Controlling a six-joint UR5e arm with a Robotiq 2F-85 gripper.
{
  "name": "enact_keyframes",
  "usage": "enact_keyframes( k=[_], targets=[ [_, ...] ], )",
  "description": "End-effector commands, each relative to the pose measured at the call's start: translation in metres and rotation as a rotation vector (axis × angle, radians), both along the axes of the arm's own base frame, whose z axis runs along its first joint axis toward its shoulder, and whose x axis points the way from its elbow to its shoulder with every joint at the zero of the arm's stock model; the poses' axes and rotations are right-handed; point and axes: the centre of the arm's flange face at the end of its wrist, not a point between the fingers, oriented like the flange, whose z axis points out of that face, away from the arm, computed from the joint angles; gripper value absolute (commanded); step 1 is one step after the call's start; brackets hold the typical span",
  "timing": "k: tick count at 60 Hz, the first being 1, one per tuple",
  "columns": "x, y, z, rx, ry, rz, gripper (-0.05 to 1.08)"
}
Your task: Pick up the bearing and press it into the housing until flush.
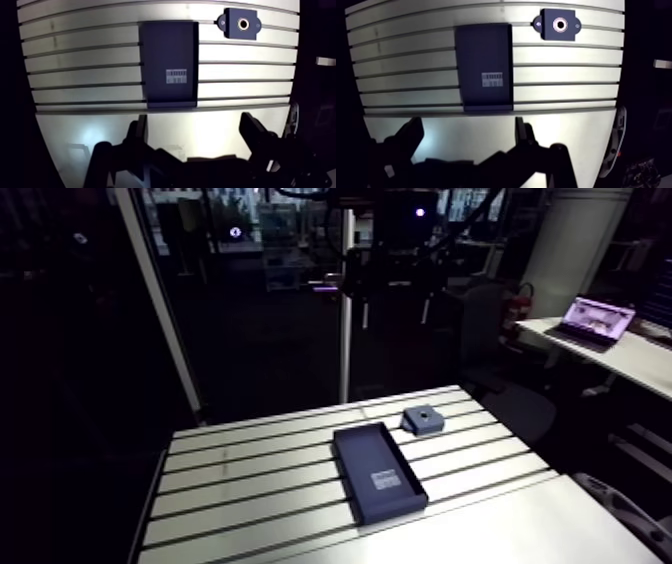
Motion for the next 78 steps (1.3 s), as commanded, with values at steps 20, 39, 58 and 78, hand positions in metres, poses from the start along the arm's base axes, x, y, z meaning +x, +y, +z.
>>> enact_keyframes(
  k=[20,39,58,78],
  targets=[
    [0.0107,-0.0408,0.0013,0.058,-0.065,0.019,0.0],
    [0.0103,-0.0448,-0.0003,0.004,-0.055,0.013,0.0],
    [0.0079,-0.0456,0.0029,0.001,-0.044,0.013,0.0],
    [0.0043,-0.0448,-0.0017,-0.001,-0.051,0.014,0.0]
  ],
)
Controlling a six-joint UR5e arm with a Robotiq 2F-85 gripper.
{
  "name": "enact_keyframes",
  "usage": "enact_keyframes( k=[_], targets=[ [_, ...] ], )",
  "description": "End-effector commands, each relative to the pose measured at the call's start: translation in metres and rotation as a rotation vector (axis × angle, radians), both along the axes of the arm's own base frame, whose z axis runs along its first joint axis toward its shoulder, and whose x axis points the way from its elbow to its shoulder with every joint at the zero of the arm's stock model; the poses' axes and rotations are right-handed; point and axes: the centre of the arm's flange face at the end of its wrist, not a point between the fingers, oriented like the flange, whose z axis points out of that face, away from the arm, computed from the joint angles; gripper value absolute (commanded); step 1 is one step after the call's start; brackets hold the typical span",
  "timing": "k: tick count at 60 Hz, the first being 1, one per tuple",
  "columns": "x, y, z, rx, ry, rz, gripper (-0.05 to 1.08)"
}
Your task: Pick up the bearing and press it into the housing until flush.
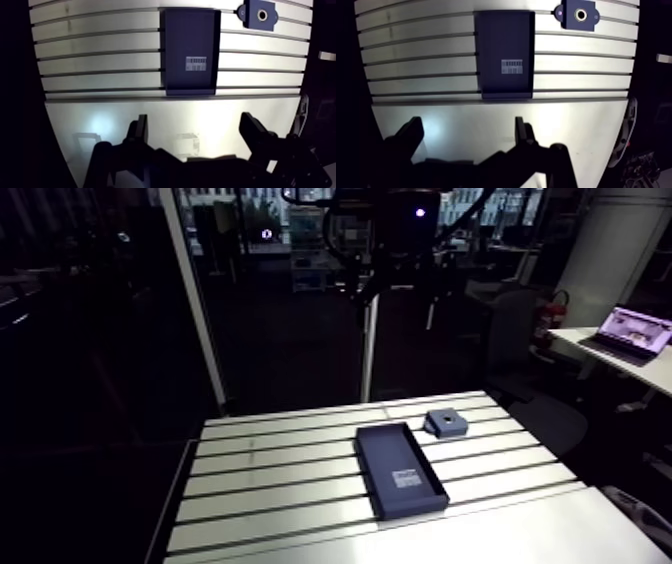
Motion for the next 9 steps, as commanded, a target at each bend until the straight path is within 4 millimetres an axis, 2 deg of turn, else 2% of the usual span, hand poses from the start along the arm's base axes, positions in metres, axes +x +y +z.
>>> enact_keyframes(
  k=[1,9],
  targets=[
    [-0.0021,0.0004,-0.0019,-0.001,-0.002,0.001,0.0],
    [-0.002,0.0004,-0.0018,-0.001,-0.002,0.001,0.0]
  ],
)
